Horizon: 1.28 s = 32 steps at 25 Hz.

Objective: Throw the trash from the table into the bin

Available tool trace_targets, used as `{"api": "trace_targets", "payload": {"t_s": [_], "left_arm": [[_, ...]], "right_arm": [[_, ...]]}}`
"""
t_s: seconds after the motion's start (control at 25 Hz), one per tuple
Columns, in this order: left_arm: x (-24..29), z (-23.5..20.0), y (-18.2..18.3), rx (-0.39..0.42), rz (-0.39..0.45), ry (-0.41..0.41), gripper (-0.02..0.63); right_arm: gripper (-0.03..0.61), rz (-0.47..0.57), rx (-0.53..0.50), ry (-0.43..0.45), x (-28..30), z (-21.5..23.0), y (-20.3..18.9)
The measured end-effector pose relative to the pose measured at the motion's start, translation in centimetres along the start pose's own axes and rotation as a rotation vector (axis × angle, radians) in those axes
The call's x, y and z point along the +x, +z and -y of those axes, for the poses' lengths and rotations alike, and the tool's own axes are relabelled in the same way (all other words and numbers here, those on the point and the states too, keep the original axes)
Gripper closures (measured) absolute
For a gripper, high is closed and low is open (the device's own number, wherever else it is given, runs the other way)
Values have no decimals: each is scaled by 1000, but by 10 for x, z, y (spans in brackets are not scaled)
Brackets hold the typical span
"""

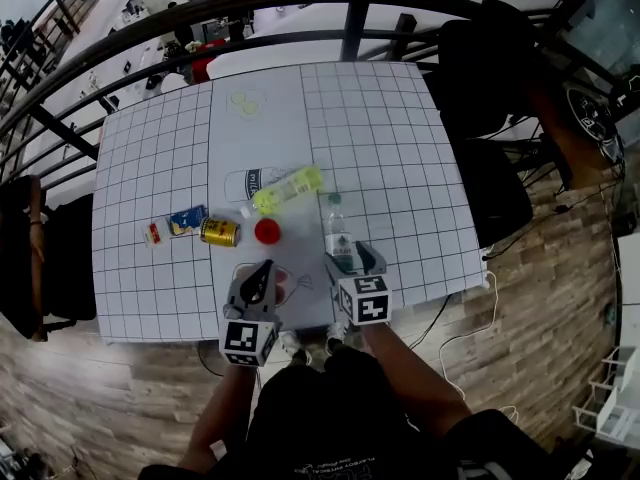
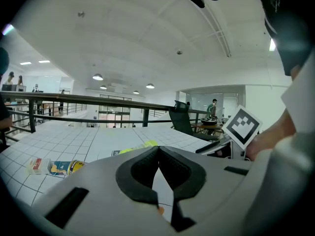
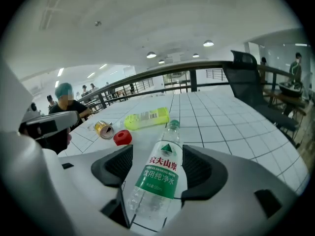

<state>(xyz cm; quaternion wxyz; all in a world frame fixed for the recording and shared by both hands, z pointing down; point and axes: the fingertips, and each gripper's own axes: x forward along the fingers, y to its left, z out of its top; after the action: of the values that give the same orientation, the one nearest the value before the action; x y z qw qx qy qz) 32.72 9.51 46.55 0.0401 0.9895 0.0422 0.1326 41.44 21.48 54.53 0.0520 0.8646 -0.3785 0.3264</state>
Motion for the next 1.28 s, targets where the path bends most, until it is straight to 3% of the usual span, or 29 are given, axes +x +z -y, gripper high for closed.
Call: {"api": "trace_targets", "payload": {"t_s": [0.12, 0.6, 1.28], "left_arm": [[2, 2, -7, -6, -15, -5, 591], [16, -3, -25, -22, -62, -4, 591], [11, 16, -50, -18, -149, -61, 591]], "right_arm": [[261, -36, 50, 13, 10, 6, -6], [249, -210, 66, 42, 46, 9, -29], [250, -271, 113, 11, 46, 18, -36]]}}
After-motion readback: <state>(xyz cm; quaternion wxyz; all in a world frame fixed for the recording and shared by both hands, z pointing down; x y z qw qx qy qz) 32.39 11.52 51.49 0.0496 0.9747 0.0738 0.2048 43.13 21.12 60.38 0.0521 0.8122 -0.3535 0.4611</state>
